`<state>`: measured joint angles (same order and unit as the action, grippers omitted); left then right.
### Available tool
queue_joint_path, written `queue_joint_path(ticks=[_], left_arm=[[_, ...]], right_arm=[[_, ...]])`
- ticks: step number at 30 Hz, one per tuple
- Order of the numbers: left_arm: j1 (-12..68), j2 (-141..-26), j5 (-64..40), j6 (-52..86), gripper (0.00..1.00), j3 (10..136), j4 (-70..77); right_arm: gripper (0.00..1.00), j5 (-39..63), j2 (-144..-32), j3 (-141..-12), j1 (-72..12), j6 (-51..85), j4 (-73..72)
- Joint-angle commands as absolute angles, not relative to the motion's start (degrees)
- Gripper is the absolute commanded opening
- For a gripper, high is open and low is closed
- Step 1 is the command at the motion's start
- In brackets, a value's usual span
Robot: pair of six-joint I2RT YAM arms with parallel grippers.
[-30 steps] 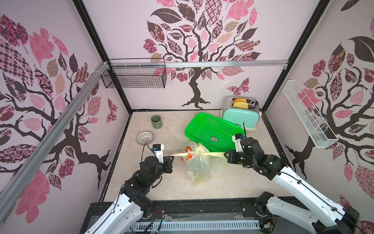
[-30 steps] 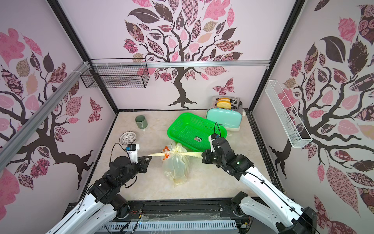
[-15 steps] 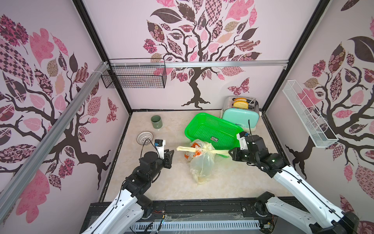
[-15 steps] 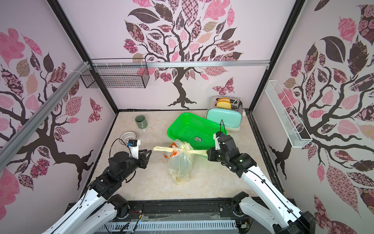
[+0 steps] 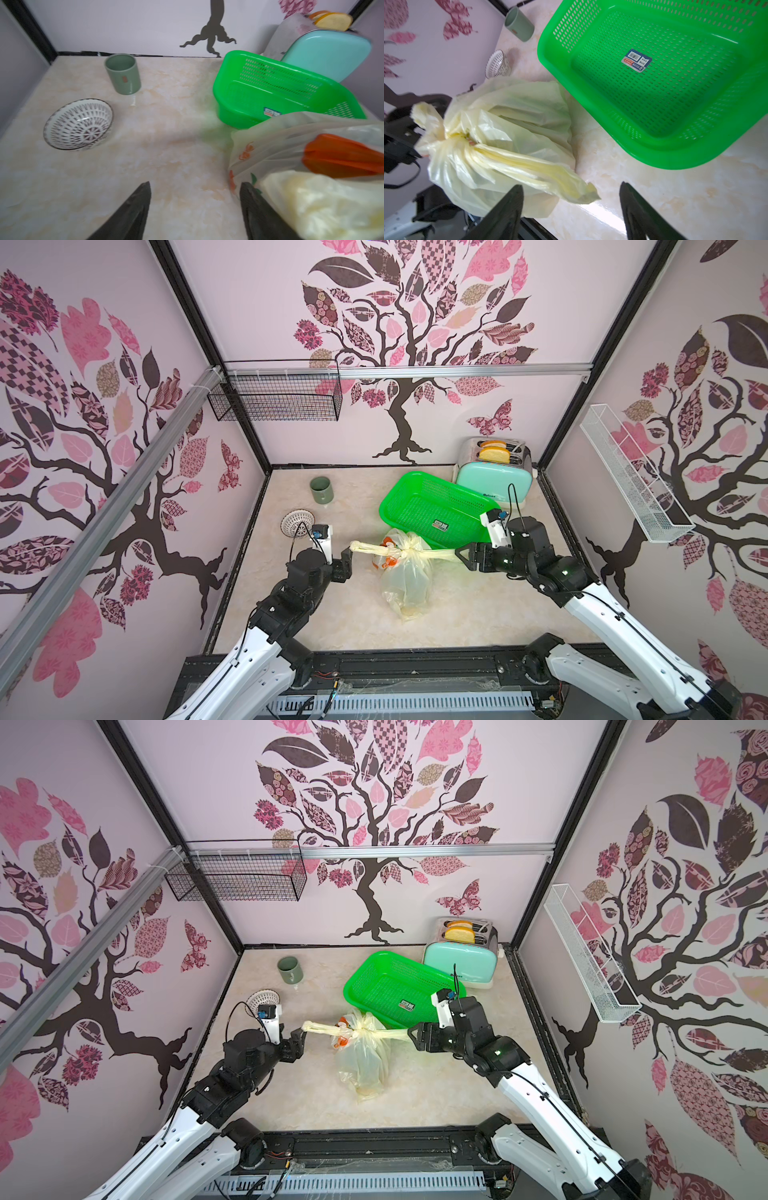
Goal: Place the pineapple into a plastic bag & tie a knot
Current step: Tie the plastic bag at the center of the board, then reset both arms
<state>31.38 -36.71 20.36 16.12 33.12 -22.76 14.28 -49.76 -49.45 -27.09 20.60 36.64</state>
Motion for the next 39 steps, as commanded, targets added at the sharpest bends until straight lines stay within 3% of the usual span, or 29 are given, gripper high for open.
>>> queue_joint_path(ticks=[1, 4, 7, 12, 17, 23, 27, 30, 32, 34, 39], left_arm=[[31.00, -36.46, 32.80, 19.57, 0.98, 35.09, -25.41], [29.06, -35.94, 38.17, 20.56, 0.98, 35.18, -23.94], [20.95, -36.40, 37.66, 20.52, 0.98, 33.13, -18.89], [8.96, -42.59, 35.83, 13.14, 0.98, 23.33, 5.28], [-0.71, -56.45, 23.83, 8.82, 0.98, 20.60, 19.40], [-4.88, -74.47, 10.84, 5.60, 0.98, 20.62, 37.14], [-5.54, -79.83, 3.15, 6.26, 0.98, 22.34, 40.53], [-5.54, -86.06, -1.99, 4.60, 0.98, 18.63, 53.19], [-5.54, -90.75, -2.52, 4.76, 0.98, 18.33, 59.64], [-4.20, -89.22, 0.16, 3.78, 0.98, 21.45, 50.55], [-1.21, -88.85, 5.30, 2.07, 0.98, 22.57, 48.02]], right_arm=[[0.96, 7.78, -46.54, -53.24, -27.06, 22.04, 37.10], [0.99, -3.28, -45.53, -55.08, -27.04, 22.23, 40.26], [1.00, -16.12, -46.12, -54.07, -25.27, 20.82, 39.04], [1.00, -27.34, -49.23, -40.78, -15.62, 14.18, 12.94], [0.99, -23.87, -66.38, -33.79, -5.62, 7.88, -8.13], [1.00, -14.51, -85.73, -33.24, -3.05, 2.67, -25.99], [1.00, -7.79, -87.45, -32.48, -0.97, -0.78, -30.24], [1.00, -2.18, -87.05, -27.16, 0.18, -1.68, -39.17], [1.00, -2.06, -90.51, -22.02, 0.17, -1.62, -52.99], [0.99, -3.28, -89.52, -22.49, 0.18, -1.14, -51.40], [1.00, -3.23, -88.44, -23.52, 0.15, -1.05, -47.10]])
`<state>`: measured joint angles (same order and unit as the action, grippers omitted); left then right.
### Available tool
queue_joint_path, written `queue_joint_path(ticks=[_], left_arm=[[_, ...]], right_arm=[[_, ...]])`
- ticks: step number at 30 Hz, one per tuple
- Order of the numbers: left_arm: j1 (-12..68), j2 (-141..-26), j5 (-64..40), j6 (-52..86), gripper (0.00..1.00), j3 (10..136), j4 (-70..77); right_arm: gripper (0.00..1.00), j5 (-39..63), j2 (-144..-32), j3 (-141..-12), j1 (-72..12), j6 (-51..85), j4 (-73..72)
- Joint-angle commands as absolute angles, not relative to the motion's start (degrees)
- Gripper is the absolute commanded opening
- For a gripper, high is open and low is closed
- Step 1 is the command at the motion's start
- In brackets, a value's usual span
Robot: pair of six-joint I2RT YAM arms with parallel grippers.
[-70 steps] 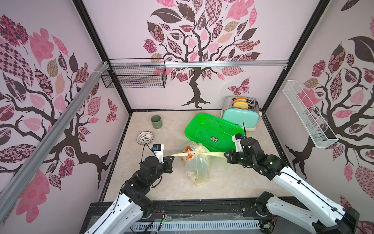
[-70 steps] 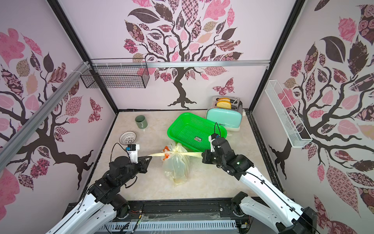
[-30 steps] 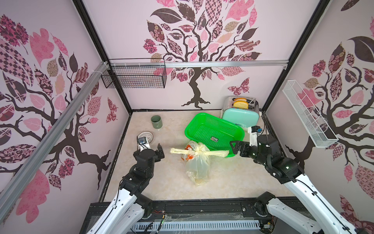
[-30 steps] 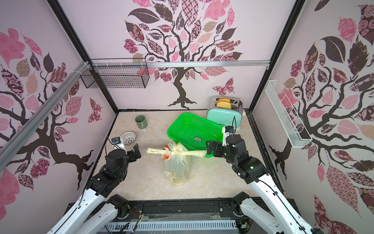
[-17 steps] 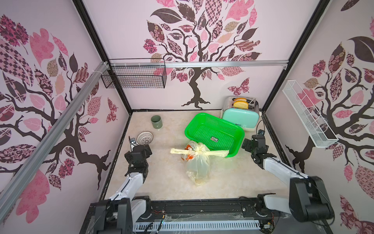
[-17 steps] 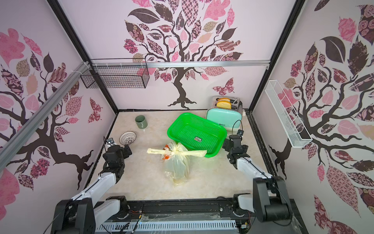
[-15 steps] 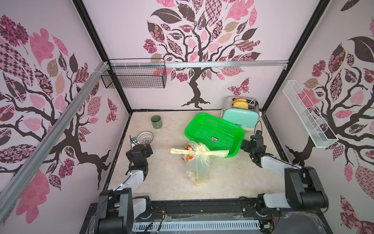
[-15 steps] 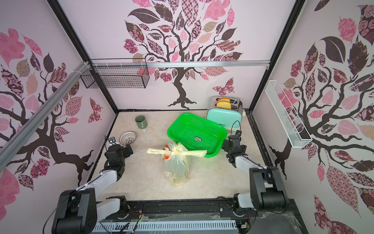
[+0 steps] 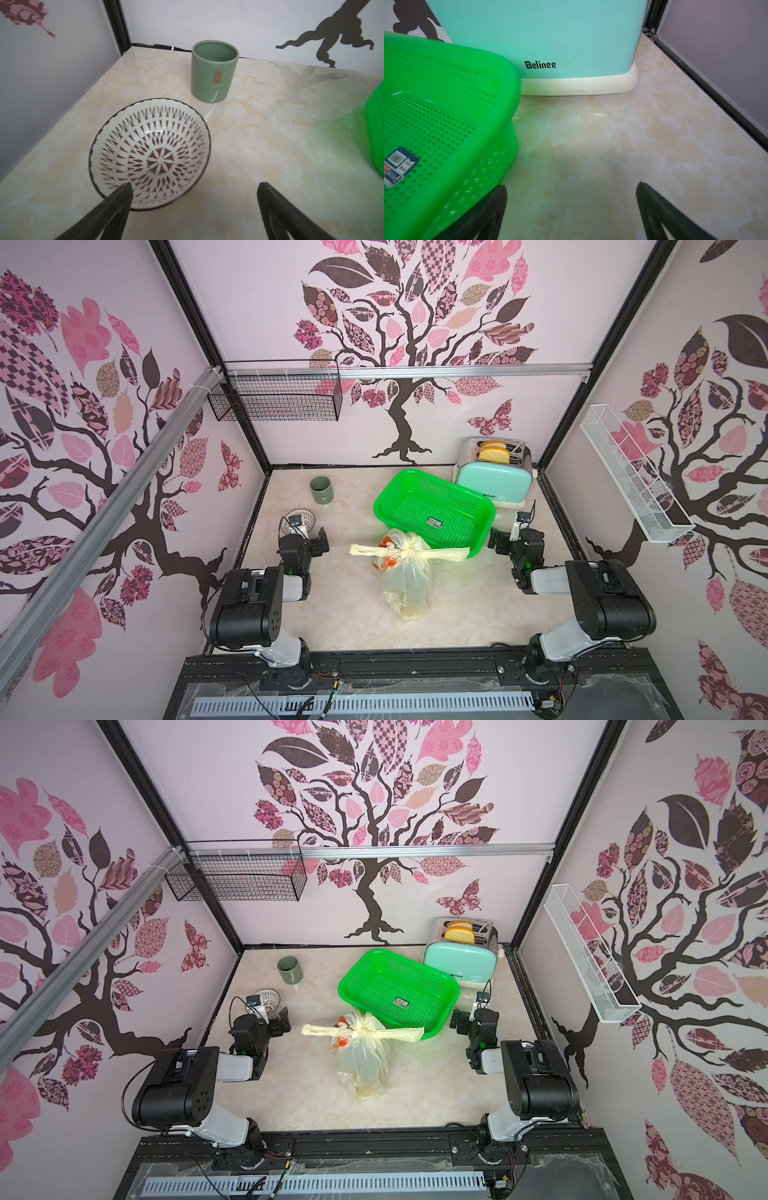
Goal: Place the pineapple into a plastic bag & tie a knot
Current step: Reset both arms
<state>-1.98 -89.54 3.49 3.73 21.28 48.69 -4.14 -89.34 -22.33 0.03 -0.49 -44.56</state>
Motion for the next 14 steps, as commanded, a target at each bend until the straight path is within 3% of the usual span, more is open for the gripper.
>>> queue_joint_path(ticks=[1, 14], left_arm=[[-1.08, -89.26, 5.78, 1.84, 0.98, 22.30, 49.25], [-1.77, -88.95, 3.52, 1.97, 0.98, 22.37, 48.59]], right_arm=[[1.00, -3.25, -88.78, -23.37, 0.18, -1.10, -47.93], [1.00, -5.70, -88.47, -23.40, -0.31, -1.10, -47.54]])
